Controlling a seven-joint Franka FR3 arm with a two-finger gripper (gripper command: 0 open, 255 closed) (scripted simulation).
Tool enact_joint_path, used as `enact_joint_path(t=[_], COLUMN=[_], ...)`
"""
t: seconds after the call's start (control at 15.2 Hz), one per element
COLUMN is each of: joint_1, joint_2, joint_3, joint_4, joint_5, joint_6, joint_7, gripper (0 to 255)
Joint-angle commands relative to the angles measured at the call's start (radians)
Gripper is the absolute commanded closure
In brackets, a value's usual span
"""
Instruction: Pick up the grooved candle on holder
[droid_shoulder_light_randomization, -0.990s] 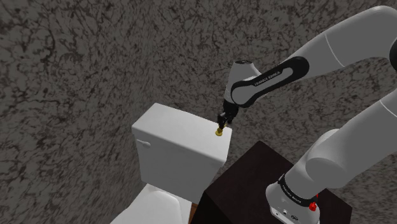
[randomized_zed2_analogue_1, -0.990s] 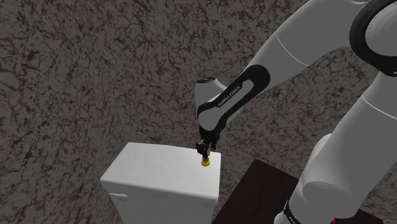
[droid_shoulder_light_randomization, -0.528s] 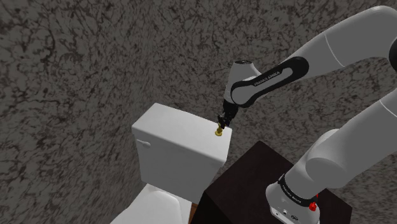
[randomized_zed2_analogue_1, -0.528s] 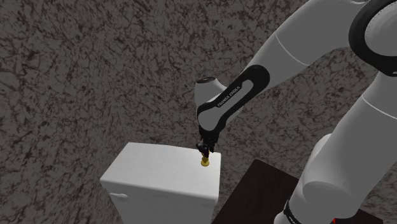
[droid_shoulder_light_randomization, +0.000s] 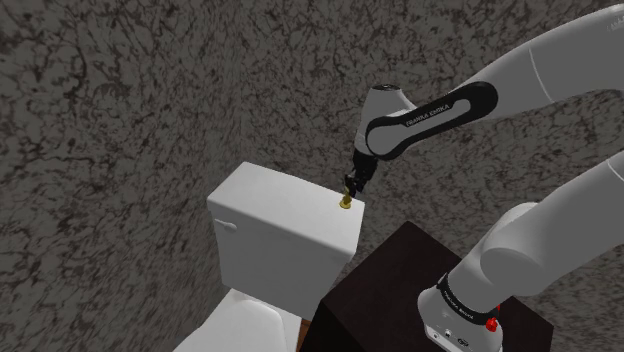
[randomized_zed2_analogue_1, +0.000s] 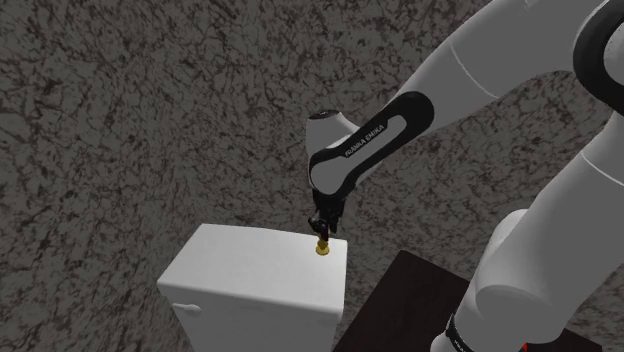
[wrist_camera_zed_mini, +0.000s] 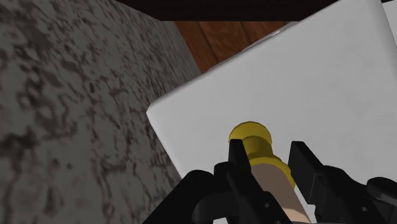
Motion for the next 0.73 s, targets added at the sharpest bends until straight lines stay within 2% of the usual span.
enact_joint_path(t=[0.0, 0.53, 0.66], joint_1=[0.001, 0.002, 0.002], joint_2=[-0.026, -0.105, -0.107], joint_3=[0.001, 0.001, 0.001], joint_4=[0.007, 0.056, 0.057], joint_5=[0.002, 0.006, 0.006], joint_6=[-0.034, -0.162, -0.164], joint_7=[-0.001, -0.006, -0.006], gripper=[255, 255, 255])
